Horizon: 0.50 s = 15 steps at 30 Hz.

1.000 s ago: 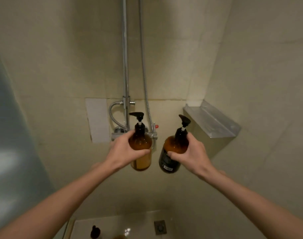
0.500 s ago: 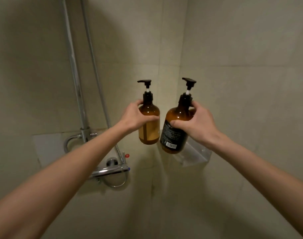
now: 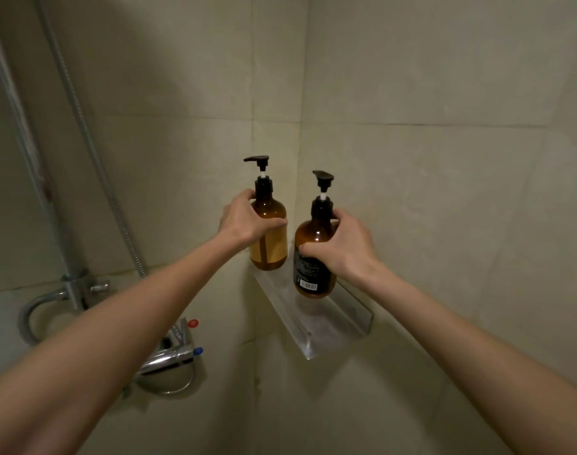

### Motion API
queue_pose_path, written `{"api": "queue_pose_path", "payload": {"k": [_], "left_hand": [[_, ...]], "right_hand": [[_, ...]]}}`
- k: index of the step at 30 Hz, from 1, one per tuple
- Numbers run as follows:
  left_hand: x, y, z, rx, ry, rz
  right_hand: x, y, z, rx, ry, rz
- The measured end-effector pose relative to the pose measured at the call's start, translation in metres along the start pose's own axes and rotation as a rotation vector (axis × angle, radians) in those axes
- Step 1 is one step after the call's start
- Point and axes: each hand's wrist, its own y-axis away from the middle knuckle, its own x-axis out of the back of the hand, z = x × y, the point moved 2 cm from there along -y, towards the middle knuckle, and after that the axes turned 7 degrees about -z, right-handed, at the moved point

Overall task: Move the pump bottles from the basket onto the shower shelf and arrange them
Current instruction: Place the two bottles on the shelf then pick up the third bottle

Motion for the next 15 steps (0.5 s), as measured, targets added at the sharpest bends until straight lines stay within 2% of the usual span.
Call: {"api": "queue_pose_path", "payload": {"k": [15], "left_hand": [[-0.061,-0.042,-0.029,0.023,-0.121,0.027]], "right_hand": [[-0.029,-0.036,0.029,-0.058,0.012,-0.079]]}}
